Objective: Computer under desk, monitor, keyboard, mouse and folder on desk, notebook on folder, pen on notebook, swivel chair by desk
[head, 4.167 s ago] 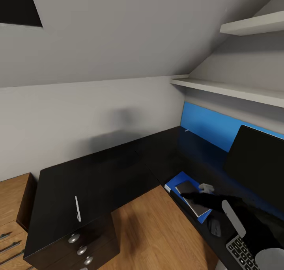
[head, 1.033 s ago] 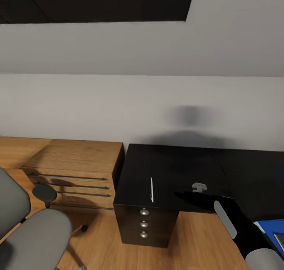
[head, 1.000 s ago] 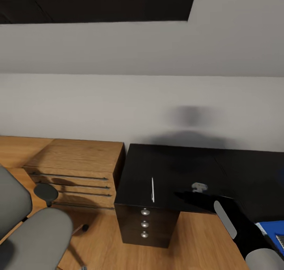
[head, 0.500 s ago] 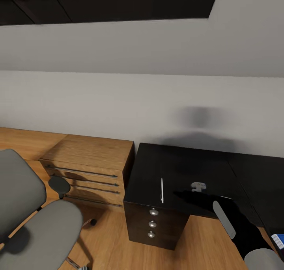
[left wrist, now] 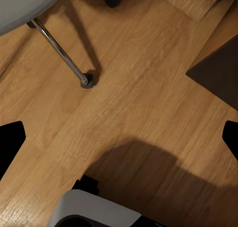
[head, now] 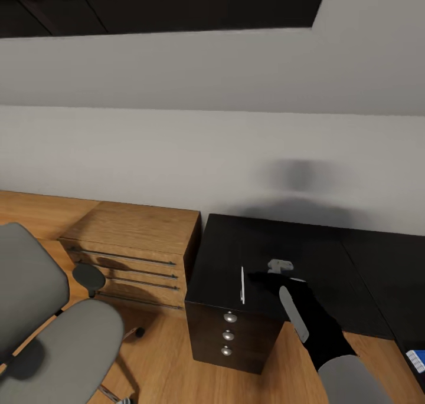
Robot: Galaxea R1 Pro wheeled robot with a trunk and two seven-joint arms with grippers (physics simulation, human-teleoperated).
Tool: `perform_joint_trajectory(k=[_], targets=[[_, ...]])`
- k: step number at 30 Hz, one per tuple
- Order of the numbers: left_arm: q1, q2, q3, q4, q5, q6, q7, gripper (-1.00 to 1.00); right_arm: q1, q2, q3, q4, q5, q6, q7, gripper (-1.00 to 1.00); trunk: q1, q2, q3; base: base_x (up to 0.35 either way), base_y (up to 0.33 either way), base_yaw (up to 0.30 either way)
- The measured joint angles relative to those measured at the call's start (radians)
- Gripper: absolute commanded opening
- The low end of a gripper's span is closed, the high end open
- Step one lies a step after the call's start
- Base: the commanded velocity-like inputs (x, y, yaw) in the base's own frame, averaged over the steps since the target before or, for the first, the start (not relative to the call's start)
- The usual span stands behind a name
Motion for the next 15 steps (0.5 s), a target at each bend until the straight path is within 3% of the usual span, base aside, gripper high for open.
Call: perform_joint_trajectory(k=[2, 5, 11, 15], targets=[[0.000, 0.000, 0.000, 0.000, 0.000, 0.000, 0.000, 1.00, -0.044, 0.044, 0.002, 0.022, 0.027, 0.001, -0.077, 1.00, 0.000, 0.000, 0.000, 0.000, 0.000, 0.000], [0.000, 0.001, 0.000, 0.000, 0.000, 0.000, 0.000, 1.00, -0.084, 0.076, 0.003, 0.071, 0.056, 0.002, -0.121, 1.00, 0.000, 0.000, 0.000, 0.000, 0.000, 0.000], [0.000, 0.001, 0.000, 0.000, 0.000, 0.000, 0.000, 1.00, -0.190, 0.108, 0.002, 0.276, 0.089, -0.003, -0.164, 1.00, 0.000, 0.000, 0.000, 0.000, 0.000, 0.000], [0.000, 0.001, 0.000, 0.000, 0.000, 0.000, 0.000, 1.00, -0.216, 0.113, 0.002, 0.330, 0.093, -0.006, -0.169, 1.00, 0.000, 0.000, 0.000, 0.000, 0.000, 0.000]])
